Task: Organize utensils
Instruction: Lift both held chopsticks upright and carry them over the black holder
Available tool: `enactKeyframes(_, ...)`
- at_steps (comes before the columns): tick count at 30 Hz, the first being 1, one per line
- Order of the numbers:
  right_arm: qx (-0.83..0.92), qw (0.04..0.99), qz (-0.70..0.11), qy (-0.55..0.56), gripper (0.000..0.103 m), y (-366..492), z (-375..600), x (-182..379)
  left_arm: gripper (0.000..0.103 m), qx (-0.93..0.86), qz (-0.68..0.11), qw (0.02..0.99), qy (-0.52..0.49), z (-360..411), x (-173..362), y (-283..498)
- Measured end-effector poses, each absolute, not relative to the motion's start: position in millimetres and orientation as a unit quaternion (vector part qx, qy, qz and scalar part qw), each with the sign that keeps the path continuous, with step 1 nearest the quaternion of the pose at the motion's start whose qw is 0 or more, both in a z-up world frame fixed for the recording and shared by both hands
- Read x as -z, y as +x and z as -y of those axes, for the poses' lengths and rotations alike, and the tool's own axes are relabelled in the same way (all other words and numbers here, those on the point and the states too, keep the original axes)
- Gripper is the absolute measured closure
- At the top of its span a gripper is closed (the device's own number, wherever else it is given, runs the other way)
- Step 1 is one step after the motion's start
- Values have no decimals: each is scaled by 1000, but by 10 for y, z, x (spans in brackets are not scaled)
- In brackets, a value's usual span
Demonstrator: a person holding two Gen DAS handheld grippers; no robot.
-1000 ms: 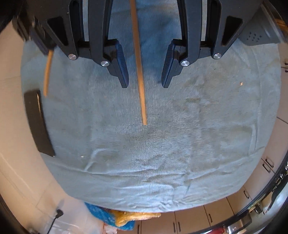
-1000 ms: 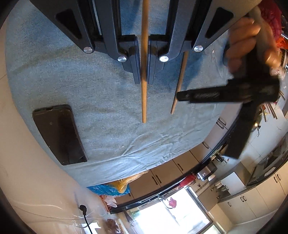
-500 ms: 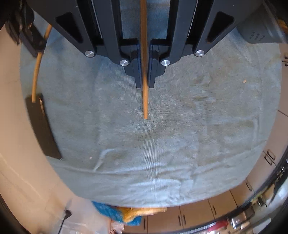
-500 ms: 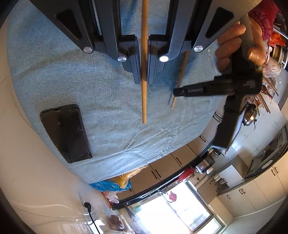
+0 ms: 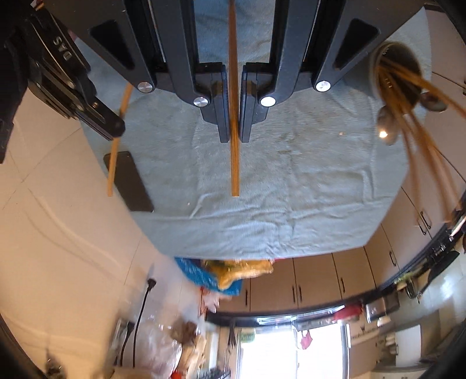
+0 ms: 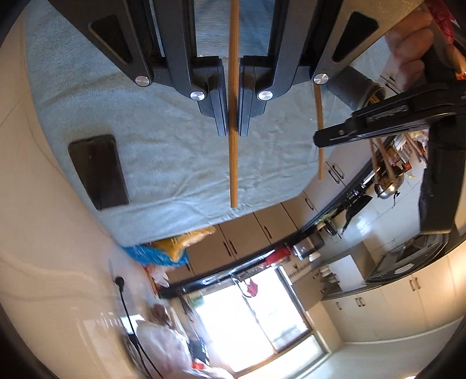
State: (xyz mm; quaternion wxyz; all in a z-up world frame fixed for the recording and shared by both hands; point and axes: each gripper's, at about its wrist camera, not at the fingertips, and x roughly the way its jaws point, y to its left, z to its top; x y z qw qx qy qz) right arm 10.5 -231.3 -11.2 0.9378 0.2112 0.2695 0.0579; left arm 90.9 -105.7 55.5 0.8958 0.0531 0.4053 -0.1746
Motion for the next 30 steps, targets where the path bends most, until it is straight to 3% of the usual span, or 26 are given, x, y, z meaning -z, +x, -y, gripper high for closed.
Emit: enactKeyframes(30,-88,961,-225,132,96,171,1520,-442,97,199,-336,921,-5,172,-1084,458)
